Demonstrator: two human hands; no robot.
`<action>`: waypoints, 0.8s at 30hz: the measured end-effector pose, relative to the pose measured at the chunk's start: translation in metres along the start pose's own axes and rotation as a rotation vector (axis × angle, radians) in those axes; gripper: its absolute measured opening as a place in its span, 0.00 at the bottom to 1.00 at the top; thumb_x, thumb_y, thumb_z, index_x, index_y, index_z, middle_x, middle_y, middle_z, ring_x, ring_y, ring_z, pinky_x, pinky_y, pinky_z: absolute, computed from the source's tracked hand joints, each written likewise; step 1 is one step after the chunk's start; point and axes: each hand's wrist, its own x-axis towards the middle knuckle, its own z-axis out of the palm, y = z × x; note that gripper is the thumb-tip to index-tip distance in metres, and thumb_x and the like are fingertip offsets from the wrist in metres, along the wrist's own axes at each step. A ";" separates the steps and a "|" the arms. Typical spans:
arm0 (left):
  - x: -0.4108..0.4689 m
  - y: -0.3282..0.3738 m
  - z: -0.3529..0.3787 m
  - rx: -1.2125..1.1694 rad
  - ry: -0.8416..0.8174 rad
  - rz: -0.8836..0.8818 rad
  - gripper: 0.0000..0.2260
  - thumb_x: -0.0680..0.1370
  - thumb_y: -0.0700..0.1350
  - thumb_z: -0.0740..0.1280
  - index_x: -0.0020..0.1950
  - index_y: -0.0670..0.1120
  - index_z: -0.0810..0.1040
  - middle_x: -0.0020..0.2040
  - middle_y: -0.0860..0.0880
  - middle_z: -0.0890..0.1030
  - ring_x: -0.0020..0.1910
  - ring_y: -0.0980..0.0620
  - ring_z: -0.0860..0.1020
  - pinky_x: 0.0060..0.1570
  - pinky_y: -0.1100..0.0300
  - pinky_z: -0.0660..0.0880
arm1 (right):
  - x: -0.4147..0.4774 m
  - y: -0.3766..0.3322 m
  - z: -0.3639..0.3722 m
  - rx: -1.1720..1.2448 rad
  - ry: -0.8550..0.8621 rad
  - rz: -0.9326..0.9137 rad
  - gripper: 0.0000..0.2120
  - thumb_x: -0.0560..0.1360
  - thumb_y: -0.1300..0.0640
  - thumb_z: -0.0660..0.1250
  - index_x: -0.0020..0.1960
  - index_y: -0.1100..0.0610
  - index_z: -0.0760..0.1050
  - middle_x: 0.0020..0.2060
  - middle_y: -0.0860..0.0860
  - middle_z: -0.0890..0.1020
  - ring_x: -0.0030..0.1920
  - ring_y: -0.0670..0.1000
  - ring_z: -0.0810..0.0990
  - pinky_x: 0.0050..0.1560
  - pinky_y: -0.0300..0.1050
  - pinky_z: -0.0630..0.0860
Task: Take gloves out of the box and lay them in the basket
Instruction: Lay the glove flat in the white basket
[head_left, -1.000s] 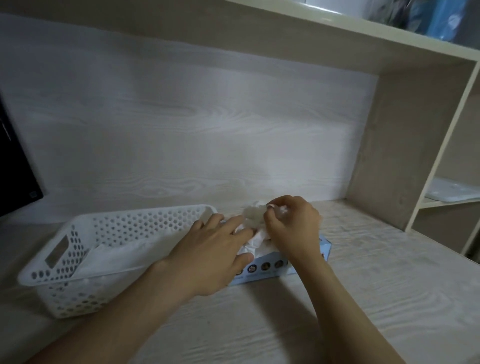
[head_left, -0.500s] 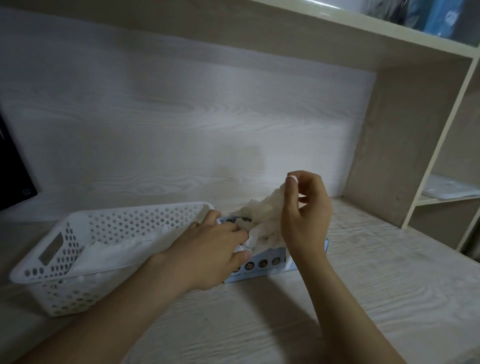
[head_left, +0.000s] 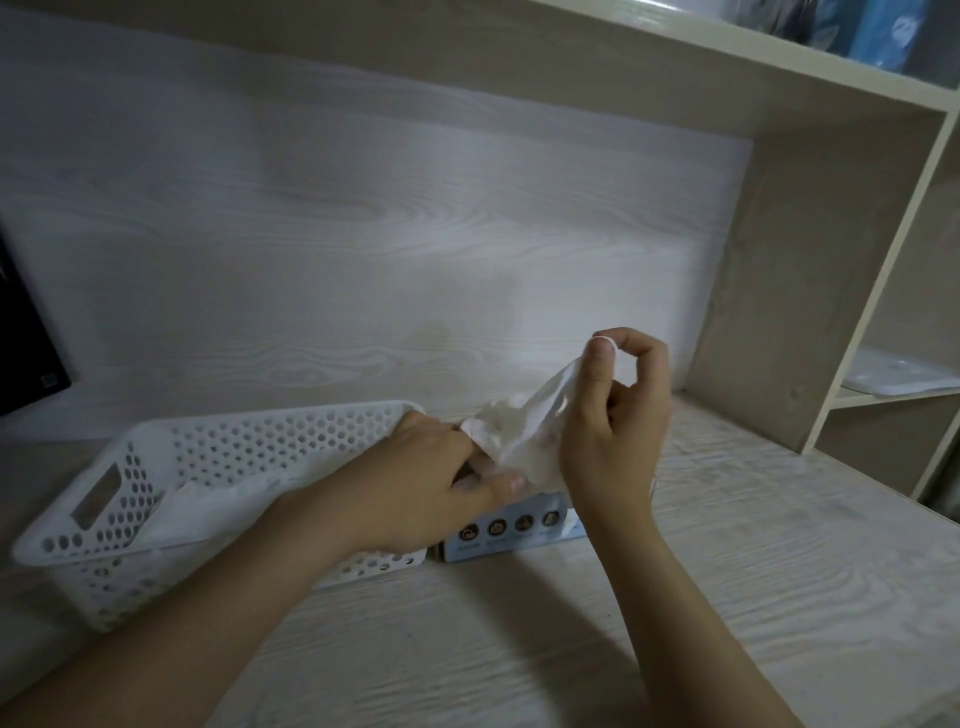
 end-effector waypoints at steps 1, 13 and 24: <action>0.000 0.002 -0.003 -0.068 0.069 -0.005 0.28 0.79 0.71 0.57 0.42 0.46 0.75 0.38 0.47 0.79 0.36 0.57 0.73 0.41 0.59 0.71 | -0.001 0.000 0.001 0.010 -0.026 0.022 0.05 0.87 0.54 0.63 0.55 0.54 0.74 0.26 0.52 0.71 0.23 0.48 0.66 0.24 0.43 0.61; 0.009 -0.006 -0.015 -0.261 0.674 -0.194 0.13 0.80 0.56 0.70 0.43 0.47 0.78 0.39 0.53 0.83 0.39 0.54 0.81 0.40 0.53 0.78 | -0.011 -0.014 0.009 0.352 -0.376 0.410 0.14 0.84 0.66 0.57 0.54 0.58 0.82 0.35 0.56 0.80 0.35 0.53 0.80 0.37 0.51 0.79; 0.006 -0.010 -0.028 -0.287 0.860 -0.087 0.07 0.79 0.40 0.68 0.48 0.53 0.81 0.52 0.59 0.79 0.55 0.55 0.77 0.53 0.59 0.73 | -0.022 -0.017 0.018 0.398 -0.494 0.458 0.10 0.85 0.67 0.62 0.62 0.64 0.80 0.53 0.63 0.87 0.54 0.65 0.87 0.54 0.63 0.85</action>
